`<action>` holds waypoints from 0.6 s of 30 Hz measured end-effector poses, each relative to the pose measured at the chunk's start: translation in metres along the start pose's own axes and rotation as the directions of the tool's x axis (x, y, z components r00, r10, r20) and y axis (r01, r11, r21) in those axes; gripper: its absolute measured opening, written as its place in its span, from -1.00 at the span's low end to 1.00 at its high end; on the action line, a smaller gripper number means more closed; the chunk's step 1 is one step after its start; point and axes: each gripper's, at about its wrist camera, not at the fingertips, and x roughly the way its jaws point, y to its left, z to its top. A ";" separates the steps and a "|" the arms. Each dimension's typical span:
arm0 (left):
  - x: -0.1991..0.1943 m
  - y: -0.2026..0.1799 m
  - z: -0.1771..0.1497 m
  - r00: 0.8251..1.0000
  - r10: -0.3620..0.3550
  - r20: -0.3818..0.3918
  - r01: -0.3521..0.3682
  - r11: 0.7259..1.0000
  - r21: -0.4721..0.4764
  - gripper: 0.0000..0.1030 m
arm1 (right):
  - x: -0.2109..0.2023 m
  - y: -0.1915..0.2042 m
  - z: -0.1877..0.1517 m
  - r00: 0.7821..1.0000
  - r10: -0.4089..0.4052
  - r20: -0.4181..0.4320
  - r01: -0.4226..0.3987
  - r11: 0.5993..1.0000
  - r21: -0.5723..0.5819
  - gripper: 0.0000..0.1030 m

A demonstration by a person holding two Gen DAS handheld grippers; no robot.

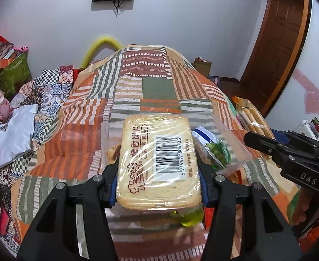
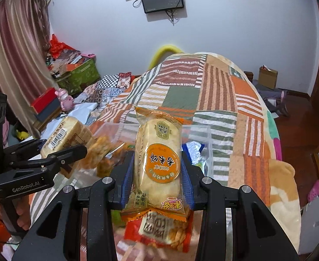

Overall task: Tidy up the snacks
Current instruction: 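Carry both wrapped cakes over the clear box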

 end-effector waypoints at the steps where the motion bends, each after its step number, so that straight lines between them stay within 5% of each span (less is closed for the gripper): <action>1: 0.003 0.000 0.002 1.000 0.000 -0.002 0.000 1.000 -0.001 0.06 | 0.001 -0.002 0.000 1.000 0.000 0.001 0.000 1.000 0.002 -0.30; 8: 0.041 0.000 0.003 0.998 -0.038 -0.051 0.037 0.999 -0.026 0.06 | 0.029 -0.009 0.002 1.000 0.008 -0.025 -0.007 0.999 0.034 -0.30; 18: 0.065 -0.008 0.016 0.999 -0.028 -0.022 0.028 1.000 0.009 0.06 | 0.071 -0.013 0.005 0.996 -0.013 -0.086 0.015 1.000 0.026 -0.30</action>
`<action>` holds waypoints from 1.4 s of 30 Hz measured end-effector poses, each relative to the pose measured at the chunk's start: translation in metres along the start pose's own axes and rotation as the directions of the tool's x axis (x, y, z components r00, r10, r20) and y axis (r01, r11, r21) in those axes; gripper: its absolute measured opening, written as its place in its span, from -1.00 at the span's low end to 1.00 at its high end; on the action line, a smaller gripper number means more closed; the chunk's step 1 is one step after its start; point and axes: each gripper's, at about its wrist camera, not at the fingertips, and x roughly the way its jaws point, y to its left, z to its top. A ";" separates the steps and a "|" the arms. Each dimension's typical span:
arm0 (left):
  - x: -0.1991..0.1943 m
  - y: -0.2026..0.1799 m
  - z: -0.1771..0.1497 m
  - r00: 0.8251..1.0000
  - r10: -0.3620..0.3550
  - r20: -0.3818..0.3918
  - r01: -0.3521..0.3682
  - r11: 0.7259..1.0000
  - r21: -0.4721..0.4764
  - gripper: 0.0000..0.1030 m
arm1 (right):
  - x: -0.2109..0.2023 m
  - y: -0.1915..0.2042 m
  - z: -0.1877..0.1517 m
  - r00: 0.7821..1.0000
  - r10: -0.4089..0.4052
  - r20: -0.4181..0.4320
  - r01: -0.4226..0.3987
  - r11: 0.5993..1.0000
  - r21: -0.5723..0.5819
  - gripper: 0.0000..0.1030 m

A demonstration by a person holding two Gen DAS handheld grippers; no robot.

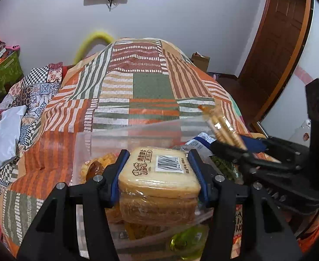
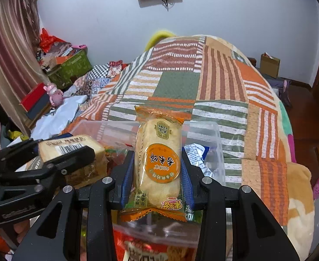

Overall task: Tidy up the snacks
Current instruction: 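Open both tools to drop the two cakes into the box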

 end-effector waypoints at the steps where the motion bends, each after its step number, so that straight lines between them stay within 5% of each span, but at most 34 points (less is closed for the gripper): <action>1: 0.001 -0.001 0.001 1.000 0.003 0.003 -0.003 1.000 0.004 0.06 | 0.003 -0.001 0.000 1.000 -0.001 -0.005 0.001 1.000 0.001 -0.30; 13: 0.010 -0.014 -0.015 0.998 0.048 -0.031 -0.045 0.995 0.088 0.15 | 0.004 -0.010 -0.006 0.999 -0.004 -0.036 0.005 1.000 0.017 -0.16; 25: -0.040 -0.015 -0.026 0.999 0.038 0.012 -0.039 0.996 0.082 0.35 | -0.044 -0.006 -0.016 0.999 -0.022 0.028 0.023 1.000 -0.021 0.06; 42: -0.055 -0.010 -0.093 0.993 0.047 -0.104 -0.039 0.996 0.080 0.44 | -0.068 -0.017 -0.069 1.000 0.003 -0.023 -0.003 1.000 -0.010 0.42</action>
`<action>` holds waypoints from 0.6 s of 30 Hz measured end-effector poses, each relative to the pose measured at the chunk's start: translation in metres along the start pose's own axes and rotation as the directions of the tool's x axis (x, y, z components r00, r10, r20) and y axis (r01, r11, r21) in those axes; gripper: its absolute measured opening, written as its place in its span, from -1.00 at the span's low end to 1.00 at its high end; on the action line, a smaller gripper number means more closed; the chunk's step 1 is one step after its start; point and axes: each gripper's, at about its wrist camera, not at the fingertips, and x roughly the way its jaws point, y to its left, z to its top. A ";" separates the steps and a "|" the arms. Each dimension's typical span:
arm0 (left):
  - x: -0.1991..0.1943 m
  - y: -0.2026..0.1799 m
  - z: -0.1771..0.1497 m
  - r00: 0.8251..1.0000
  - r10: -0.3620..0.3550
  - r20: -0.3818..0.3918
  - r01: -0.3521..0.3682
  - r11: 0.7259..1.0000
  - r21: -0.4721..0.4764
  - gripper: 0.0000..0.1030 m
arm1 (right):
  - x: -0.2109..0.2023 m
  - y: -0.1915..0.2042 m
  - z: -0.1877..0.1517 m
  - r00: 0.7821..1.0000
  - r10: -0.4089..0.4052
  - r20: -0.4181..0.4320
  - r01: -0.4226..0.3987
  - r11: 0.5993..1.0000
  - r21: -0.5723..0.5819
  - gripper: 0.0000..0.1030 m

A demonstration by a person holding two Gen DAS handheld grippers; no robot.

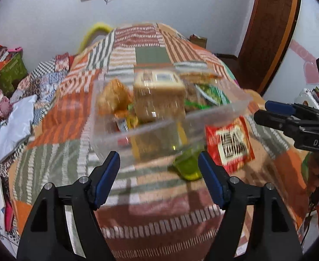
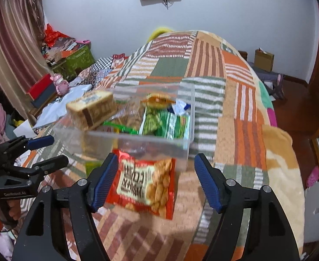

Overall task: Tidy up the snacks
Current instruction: 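Grasp the red peanut bag with the right tool while the left tool grasps the green jelly cup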

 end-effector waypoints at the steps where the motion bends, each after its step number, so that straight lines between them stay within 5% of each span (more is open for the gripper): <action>1: 0.003 -0.001 -0.002 1.000 -0.002 -0.011 0.002 1.000 0.002 0.44 | 0.003 0.000 -0.003 1.000 0.003 -0.008 -0.003 1.000 0.002 0.45; 18: 0.035 -0.018 -0.013 0.993 -0.074 -0.095 0.074 0.997 -0.004 0.44 | 0.067 0.017 -0.030 0.984 0.038 -0.176 -0.044 0.999 -0.026 0.62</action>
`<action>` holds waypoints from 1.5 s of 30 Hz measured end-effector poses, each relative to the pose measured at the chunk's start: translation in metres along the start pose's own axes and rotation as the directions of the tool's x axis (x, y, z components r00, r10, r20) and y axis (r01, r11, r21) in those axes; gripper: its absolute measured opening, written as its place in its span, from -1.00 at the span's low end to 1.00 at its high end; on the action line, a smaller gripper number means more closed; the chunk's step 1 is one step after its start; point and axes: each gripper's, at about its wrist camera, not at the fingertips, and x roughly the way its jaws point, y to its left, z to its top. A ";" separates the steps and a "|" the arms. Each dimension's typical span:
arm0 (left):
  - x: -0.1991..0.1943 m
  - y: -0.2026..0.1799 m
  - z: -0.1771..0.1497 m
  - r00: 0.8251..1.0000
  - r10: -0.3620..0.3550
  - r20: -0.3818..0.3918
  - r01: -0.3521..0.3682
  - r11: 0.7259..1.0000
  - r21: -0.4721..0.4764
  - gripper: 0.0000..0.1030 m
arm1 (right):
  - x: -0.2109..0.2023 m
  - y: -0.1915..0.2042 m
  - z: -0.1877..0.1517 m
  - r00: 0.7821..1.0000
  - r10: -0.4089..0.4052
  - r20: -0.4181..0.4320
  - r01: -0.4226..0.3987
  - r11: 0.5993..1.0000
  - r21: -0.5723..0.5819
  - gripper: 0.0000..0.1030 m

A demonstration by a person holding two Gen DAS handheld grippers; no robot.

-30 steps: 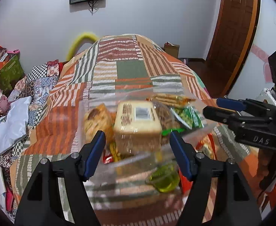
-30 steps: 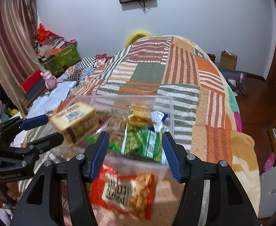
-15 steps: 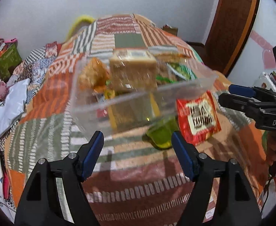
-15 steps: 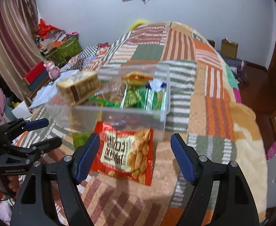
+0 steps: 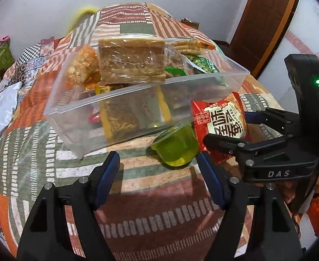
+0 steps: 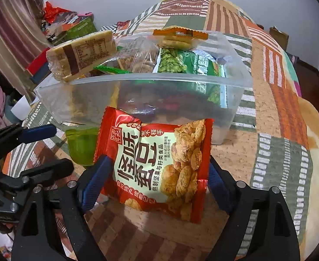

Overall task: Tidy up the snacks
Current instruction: 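Grasp the red peanut bag with the right tool while the left tool grasps the green jelly cup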

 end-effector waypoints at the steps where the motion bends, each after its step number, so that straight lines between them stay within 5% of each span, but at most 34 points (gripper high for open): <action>1: 0.002 -0.001 0.001 1.000 -0.004 -0.003 0.004 1.000 -0.002 0.44 | 0.000 0.001 0.001 1.000 -0.002 0.000 0.002 1.000 -0.009 0.61; 9: 0.024 -0.010 0.009 0.998 -0.048 -0.044 0.046 0.998 -0.033 0.44 | -0.018 -0.003 -0.006 0.998 -0.002 0.055 0.004 1.000 -0.026 -0.06; 17: 0.034 -0.008 0.018 0.996 -0.085 -0.033 0.082 0.992 -0.097 0.43 | -0.025 -0.017 -0.009 0.998 0.010 0.062 -0.011 1.000 0.016 -0.16; 23: 0.035 -0.003 0.019 0.996 -0.088 -0.021 0.086 0.991 -0.106 0.09 | -0.032 -0.019 -0.013 0.997 0.012 0.072 -0.015 0.999 0.031 -0.29; 29: 0.022 -0.005 0.005 0.998 -0.062 -0.004 0.062 0.997 -0.054 0.07 | -0.027 -0.023 -0.008 0.999 0.024 0.049 -0.027 0.998 0.061 -0.15; 40: 0.008 -0.004 -0.014 1.000 -0.018 0.025 0.017 1.000 0.017 0.07 | 0.004 -0.004 0.003 1.000 0.006 -0.026 -0.006 1.000 -0.003 0.62; 45: 0.010 -0.001 -0.014 0.999 -0.030 0.031 0.030 0.999 0.011 0.07 | 0.011 0.002 0.004 0.999 -0.004 -0.042 0.002 0.999 -0.033 0.67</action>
